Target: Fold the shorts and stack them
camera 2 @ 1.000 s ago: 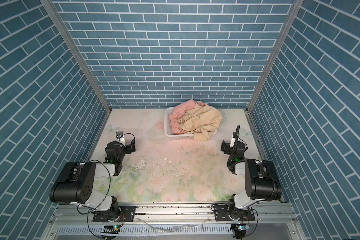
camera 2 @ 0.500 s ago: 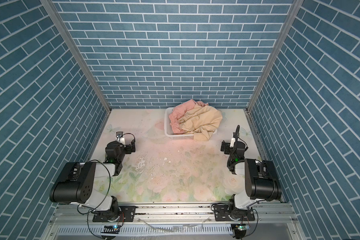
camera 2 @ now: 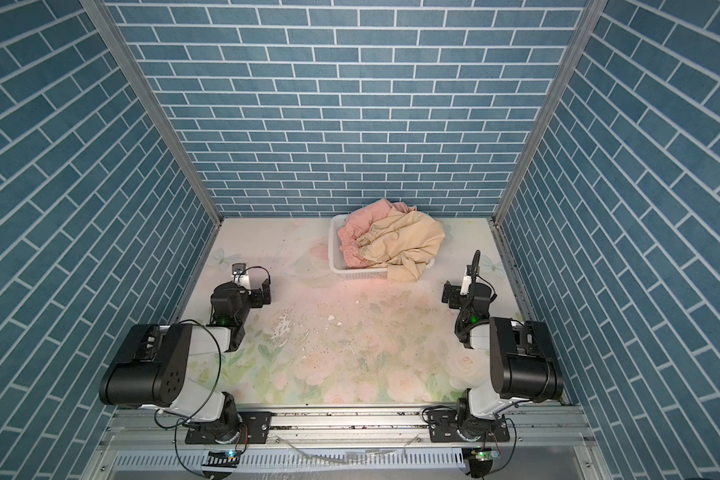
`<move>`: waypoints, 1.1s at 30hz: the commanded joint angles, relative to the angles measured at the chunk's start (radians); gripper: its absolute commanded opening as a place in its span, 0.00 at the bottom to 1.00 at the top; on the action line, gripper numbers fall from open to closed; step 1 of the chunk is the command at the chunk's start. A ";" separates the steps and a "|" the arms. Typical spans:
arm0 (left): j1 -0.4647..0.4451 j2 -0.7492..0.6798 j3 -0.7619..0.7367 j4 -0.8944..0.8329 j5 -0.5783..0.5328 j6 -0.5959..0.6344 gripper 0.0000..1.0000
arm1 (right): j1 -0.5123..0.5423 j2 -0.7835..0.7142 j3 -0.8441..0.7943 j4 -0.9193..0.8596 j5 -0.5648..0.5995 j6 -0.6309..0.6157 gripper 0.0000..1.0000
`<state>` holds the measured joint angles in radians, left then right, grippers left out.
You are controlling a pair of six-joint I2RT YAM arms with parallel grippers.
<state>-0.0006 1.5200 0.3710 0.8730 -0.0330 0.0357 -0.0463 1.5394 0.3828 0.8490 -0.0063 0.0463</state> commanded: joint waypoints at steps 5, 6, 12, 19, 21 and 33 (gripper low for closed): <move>-0.014 -0.186 0.152 -0.389 -0.061 -0.003 1.00 | -0.004 -0.081 0.037 -0.098 0.006 0.001 0.91; -0.015 -0.219 0.177 -0.447 -0.059 -0.022 1.00 | -0.004 -0.095 0.040 -0.115 0.009 0.001 0.91; -0.078 -0.364 0.355 -0.725 -0.006 -0.092 1.00 | -0.003 -0.268 0.086 -0.313 0.006 0.008 0.89; -0.239 -0.240 0.697 -1.048 0.145 -0.112 1.00 | -0.003 -0.433 0.329 -0.767 -0.090 0.012 0.89; -0.300 -0.159 0.807 -1.127 0.162 -0.089 1.00 | -0.003 -0.449 0.388 -0.859 -0.167 0.020 0.89; -0.548 0.365 1.322 -1.182 0.298 -0.062 1.00 | 0.009 -0.554 0.492 -1.091 -0.362 0.162 0.87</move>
<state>-0.5133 1.8111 1.5974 -0.2619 0.1875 -0.0269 -0.0456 1.0286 0.8757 -0.1772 -0.3050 0.1452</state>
